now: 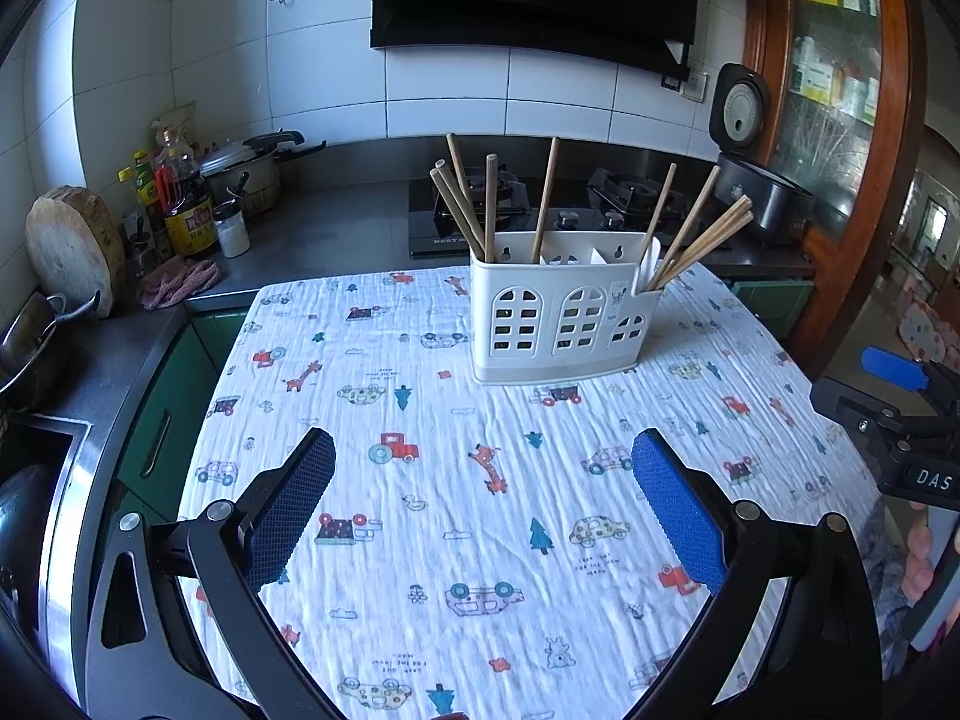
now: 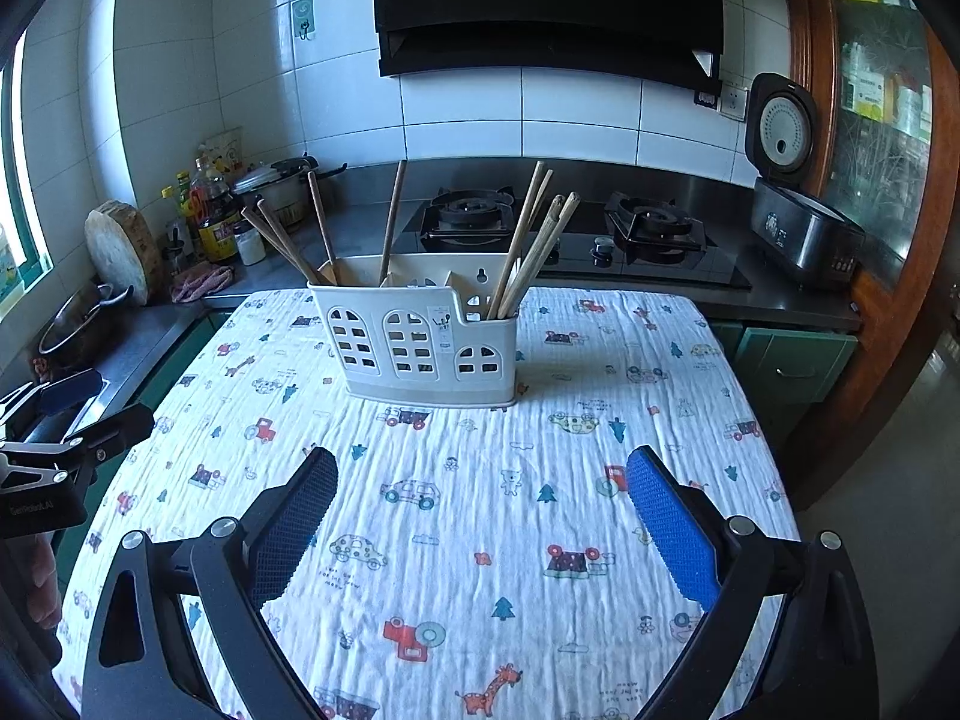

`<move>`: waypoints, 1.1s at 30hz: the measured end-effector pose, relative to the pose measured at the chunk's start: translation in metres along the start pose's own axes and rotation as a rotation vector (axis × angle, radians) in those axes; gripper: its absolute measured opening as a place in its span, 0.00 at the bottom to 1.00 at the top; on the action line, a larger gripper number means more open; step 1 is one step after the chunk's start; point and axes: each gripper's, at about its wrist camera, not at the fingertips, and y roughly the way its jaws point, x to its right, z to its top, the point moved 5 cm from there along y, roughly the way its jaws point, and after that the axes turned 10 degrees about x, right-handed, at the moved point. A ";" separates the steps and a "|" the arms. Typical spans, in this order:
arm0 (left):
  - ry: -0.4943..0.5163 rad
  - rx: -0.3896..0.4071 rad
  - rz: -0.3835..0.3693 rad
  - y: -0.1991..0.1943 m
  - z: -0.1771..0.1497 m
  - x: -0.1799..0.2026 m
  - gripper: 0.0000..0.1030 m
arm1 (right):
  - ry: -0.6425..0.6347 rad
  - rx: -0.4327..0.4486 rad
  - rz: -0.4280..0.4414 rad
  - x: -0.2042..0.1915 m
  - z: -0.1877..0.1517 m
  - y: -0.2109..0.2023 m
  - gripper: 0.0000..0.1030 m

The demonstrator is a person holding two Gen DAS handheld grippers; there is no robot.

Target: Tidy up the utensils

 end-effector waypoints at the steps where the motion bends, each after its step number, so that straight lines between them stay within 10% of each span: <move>1: -0.001 -0.001 0.000 0.000 -0.001 0.000 0.95 | 0.002 0.000 0.001 0.000 0.000 0.000 0.91; 33: -0.002 -0.018 0.017 0.002 -0.011 -0.004 0.95 | 0.010 -0.006 0.008 0.000 -0.003 -0.001 0.91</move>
